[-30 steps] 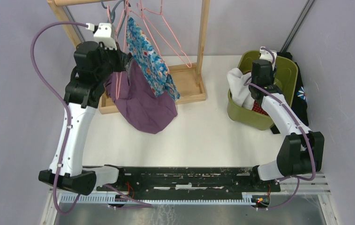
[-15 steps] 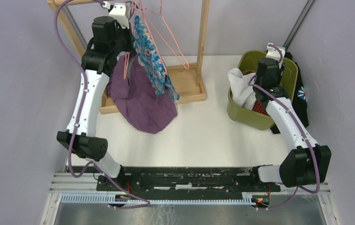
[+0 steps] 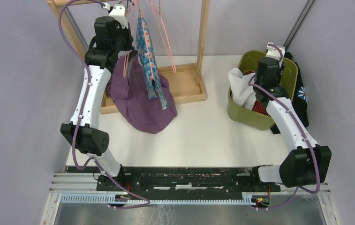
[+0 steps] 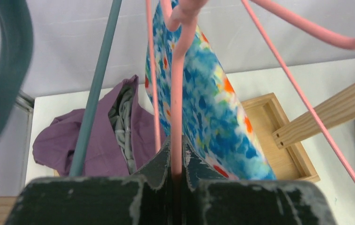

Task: Remove the skirt from the hanger

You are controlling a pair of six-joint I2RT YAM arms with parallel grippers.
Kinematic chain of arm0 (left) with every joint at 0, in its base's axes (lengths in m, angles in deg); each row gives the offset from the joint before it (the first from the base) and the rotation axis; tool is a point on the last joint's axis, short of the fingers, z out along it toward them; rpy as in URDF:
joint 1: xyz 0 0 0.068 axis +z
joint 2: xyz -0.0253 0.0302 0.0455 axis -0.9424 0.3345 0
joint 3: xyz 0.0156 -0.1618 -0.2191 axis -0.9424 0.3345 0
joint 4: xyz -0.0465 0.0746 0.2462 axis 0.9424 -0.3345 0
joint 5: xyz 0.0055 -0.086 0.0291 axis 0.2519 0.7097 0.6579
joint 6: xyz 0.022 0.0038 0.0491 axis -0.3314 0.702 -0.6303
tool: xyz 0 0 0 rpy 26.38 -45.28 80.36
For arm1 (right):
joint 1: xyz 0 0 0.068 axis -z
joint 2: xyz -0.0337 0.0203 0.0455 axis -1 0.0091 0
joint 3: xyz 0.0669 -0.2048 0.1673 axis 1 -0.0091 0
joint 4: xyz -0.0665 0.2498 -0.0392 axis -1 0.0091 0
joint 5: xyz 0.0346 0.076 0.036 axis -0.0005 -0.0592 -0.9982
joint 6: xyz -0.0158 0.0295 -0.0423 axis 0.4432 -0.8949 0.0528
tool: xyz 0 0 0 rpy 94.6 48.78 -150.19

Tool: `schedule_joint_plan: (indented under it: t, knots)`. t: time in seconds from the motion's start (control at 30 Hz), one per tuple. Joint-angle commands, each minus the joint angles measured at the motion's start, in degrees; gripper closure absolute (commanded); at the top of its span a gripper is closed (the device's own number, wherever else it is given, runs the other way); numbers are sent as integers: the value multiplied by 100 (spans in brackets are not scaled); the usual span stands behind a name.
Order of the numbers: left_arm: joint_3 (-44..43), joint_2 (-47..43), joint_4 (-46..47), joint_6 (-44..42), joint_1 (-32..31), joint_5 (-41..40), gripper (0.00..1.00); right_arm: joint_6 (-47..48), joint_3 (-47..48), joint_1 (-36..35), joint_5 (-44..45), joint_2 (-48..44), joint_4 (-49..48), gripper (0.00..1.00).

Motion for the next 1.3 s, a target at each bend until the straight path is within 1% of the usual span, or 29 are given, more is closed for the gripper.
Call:
schedule_joint_plan:
  t: [0.0, 0.2, 0.23, 0.27, 0.3, 0.37, 0.4, 0.43, 0.53, 0.63, 0.8, 0.9, 1.0, 1.1, 1.27]
  knots:
    - [307, -57, 134, -48, 198, 98, 97, 24, 100, -7, -28, -213, -235, 43]
    - [627, -147, 251, 18, 326, 262, 97, 17, 19, -5, -64, -220, -290, 44]
    - [647, -177, 267, 27, 325, 310, 94, 12, 15, -6, -63, -210, -292, 44]
    - [678, -217, 302, 28, 329, 345, 83, 9, 18, -7, -75, -206, -291, 44]
    - [707, -260, 343, 24, 328, 392, 74, 4, 17, -7, -72, -199, -293, 44]
    - [715, -353, 409, -19, 330, 398, 61, -4, 18, 0, -85, -171, -278, 44]
    - [681, -394, 413, -35, 332, 370, 52, -7, 26, -6, -92, -147, -264, 44]
    - [636, -442, 399, -60, 327, 350, 46, -13, 21, -7, -89, -146, -259, 44]
    - [534, -623, 350, -43, 330, 310, 35, -26, -2, -7, -92, -139, -265, 44]
    - [748, -964, 395, 55, 333, 339, 32, -58, -39, -7, -125, -134, -276, 44]
    - [1263, -1584, 434, 118, 320, 101, 31, -124, -17, 0, -261, -115, -244, 44]
    - [1392, -1932, 459, 228, 324, 279, 32, -178, -20, -7, -337, -124, -234, 45]
    - [1395, -2159, 428, 361, 323, 592, 32, -227, -16, -6, -412, -105, -201, 45]
    - [1217, -2244, 300, 416, 324, 783, 32, -238, -30, -1, -414, -108, -179, 45]
    - [943, -2150, 202, 462, 307, 1027, 32, -238, -35, -7, -405, -125, -164, 45]
